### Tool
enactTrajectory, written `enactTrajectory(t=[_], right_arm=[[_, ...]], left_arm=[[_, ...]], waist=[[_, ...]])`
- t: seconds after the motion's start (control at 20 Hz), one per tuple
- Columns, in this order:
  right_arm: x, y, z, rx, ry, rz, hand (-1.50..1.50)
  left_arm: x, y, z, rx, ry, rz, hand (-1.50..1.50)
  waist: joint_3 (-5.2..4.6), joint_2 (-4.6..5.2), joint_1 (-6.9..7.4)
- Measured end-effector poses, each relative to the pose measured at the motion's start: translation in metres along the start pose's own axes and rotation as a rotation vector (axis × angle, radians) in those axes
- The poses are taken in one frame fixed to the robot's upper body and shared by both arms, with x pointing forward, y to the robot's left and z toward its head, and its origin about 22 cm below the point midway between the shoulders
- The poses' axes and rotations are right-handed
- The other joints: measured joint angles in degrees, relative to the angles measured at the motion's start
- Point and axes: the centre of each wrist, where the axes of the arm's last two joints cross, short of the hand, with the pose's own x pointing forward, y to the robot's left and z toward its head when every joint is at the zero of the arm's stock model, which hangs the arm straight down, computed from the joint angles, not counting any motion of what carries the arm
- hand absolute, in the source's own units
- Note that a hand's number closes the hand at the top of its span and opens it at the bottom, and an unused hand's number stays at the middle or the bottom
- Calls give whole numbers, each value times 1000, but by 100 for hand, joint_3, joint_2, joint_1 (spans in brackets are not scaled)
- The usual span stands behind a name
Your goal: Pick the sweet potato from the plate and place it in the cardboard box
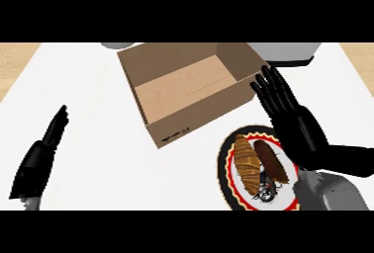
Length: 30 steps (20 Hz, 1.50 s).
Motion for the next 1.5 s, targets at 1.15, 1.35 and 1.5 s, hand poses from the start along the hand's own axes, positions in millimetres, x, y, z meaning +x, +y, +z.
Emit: enactTrajectory(t=[1.15, 1.35, 1.5], right_arm=[[13, -158, 20, 727, 132, 841, -150], [33, -158, -3, 854, 172, 1040, -150], [37, -144, -20, 954, 214, 1139, -150]], left_arm=[[-18, 34, -34, 152, 199, -110, 0], [-19, 37, -36, 142, 194, -114, 0], [-19, 37, -40, 147, 195, -116, 0]], waist=[[61, 255, 64], [52, 247, 112], [49, 240, 104]])
